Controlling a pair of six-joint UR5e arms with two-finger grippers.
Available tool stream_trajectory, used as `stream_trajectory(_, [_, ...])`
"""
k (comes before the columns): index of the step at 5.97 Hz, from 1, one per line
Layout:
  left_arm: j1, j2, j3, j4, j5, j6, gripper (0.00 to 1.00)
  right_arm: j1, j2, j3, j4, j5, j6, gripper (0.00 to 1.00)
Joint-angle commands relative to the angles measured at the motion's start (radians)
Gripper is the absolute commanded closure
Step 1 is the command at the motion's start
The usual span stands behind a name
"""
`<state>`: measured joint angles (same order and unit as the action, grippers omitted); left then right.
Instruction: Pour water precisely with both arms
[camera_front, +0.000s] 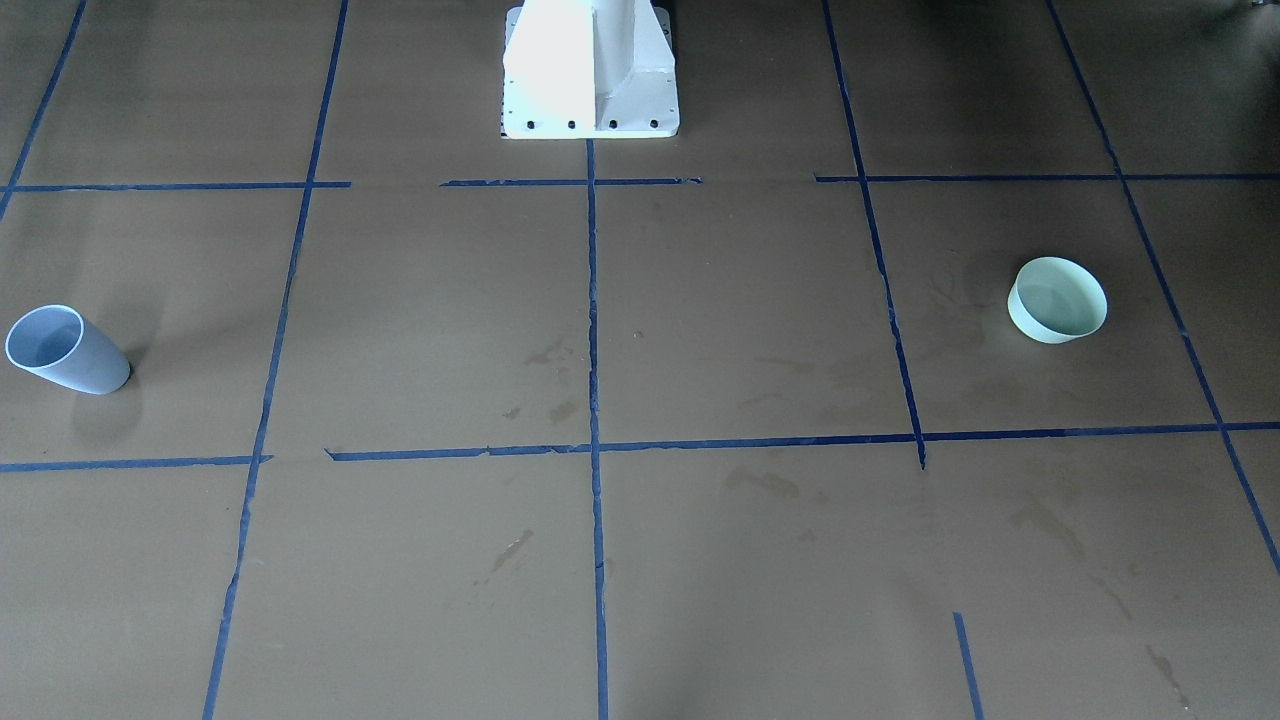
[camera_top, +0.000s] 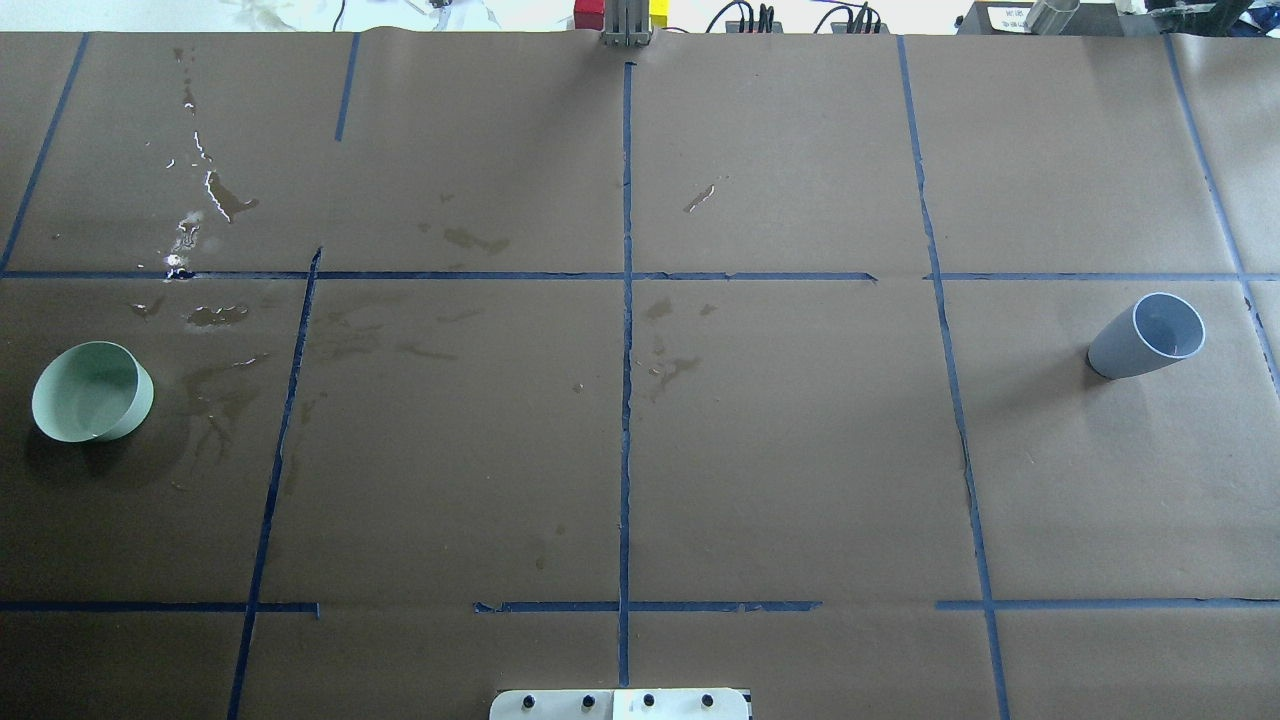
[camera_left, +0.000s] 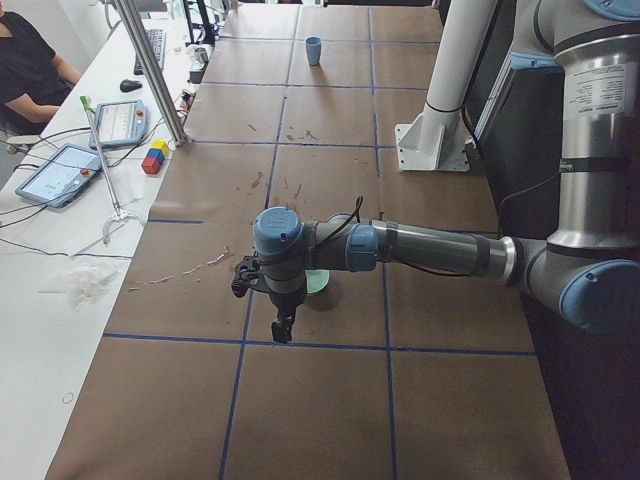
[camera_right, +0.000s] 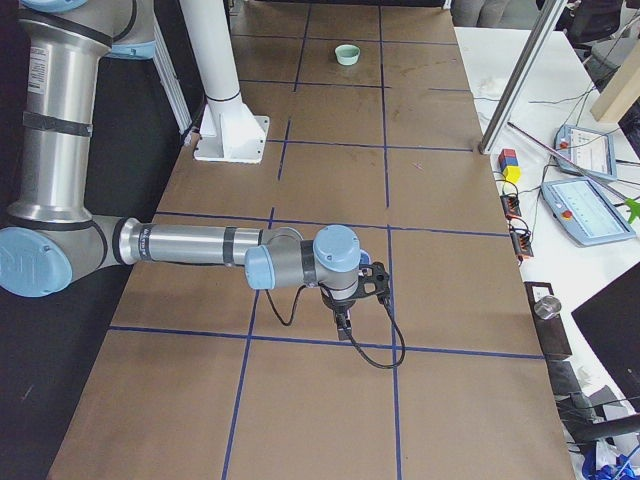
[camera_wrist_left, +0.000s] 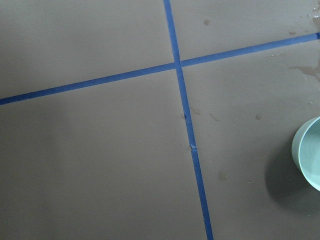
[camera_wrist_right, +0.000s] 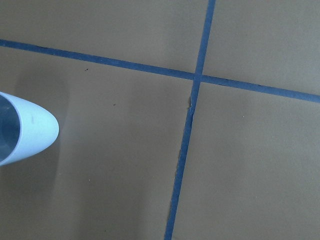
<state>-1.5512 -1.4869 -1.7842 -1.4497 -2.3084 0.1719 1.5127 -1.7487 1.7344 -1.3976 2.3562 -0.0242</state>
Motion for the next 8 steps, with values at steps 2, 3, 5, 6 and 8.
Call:
stream_trajectory(2, [0.069,-0.001,-0.006,-0.056,-0.046,-0.157,0.0,0.0,0.0,0.001,0.0,0.0,0.001,0.0])
stream_trajectory(3, [0.168,0.0,-0.02,-0.128,-0.045,-0.321,0.0,-0.002,0.001,-0.007,-0.001,-0.003,0.004,0.0])
stream_trajectory(5, [0.303,0.011,-0.006,-0.271,-0.039,-0.534,0.0,-0.002,0.0,-0.007,-0.003,0.0,0.006,0.0])
stream_trajectory(6, [0.342,0.011,0.04,-0.425,-0.037,-0.643,0.0,-0.002,0.0,-0.01,-0.003,0.0,0.004,0.0])
stream_trajectory(8, [0.402,0.011,0.158,-0.622,-0.037,-0.716,0.0,-0.002,0.0,-0.012,-0.004,0.0,0.001,0.0])
